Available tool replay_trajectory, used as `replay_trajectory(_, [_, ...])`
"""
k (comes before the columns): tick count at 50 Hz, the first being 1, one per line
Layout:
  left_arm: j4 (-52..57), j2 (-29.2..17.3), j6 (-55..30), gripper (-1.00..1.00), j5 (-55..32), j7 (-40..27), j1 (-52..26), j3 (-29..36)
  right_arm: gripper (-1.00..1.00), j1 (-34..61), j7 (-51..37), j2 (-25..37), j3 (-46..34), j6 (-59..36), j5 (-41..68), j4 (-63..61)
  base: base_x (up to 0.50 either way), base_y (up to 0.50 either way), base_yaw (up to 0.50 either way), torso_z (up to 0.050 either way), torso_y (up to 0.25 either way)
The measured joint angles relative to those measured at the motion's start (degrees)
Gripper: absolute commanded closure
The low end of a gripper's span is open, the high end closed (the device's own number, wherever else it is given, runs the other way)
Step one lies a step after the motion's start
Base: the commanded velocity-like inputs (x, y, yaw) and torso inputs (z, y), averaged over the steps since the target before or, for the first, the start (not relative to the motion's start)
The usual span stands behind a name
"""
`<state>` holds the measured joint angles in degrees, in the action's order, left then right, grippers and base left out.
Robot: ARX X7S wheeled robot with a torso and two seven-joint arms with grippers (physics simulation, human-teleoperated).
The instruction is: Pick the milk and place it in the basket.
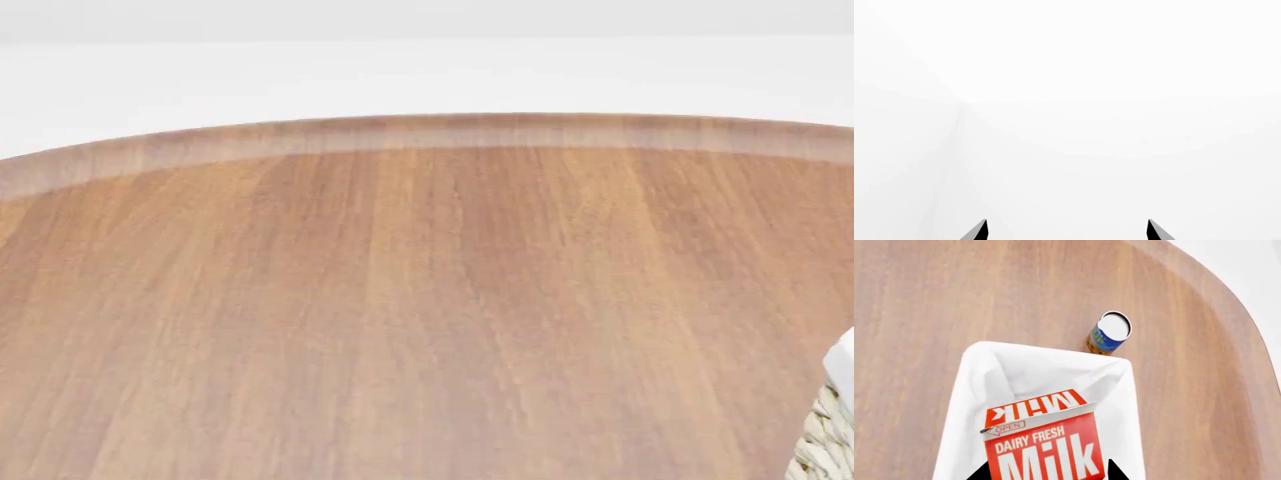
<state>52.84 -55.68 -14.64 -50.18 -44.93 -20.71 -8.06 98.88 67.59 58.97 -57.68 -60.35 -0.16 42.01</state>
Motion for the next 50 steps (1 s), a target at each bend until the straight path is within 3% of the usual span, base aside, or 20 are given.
replay_trajectory(7, [0.1, -0.3, -0.3, -1.00, 0.5, -0.1, 0.1, 0.3, 1.00, 0.1, 0.0, -0.2, -0.1, 0.0, 0.0, 0.1, 0.00, 0.00, 0.00, 0.000, -0.010])
replay_trajectory(15, [0.3, -0.5, -0.4, -1.00, 1.0, -0.1, 0.2, 0.6, 1.00, 0.3, -0.1, -0.2, -0.1, 0.1, -0.1, 0.2, 0.00, 0.00, 0.00, 0.000, -0.227])
replay_trajectory(37, [0.3, -0.6, -0.1, -1.00, 0.9, -0.6, 0.1, 0.5, 1.00, 0.6, -0.6, -0.2, -0.2, 0.5, -0.3, 1.1, 0.00, 0.00, 0.00, 0.000, 0.000])
replay_trajectory(50, [0.7, -1.4, -0.8, -1.00, 2.5, -0.4, -0.5, 1.6, 1.00, 0.5, -0.9, 0.1, -0.1, 0.3, -0.2, 0.8, 0.00, 0.00, 0.00, 0.000, -0.217])
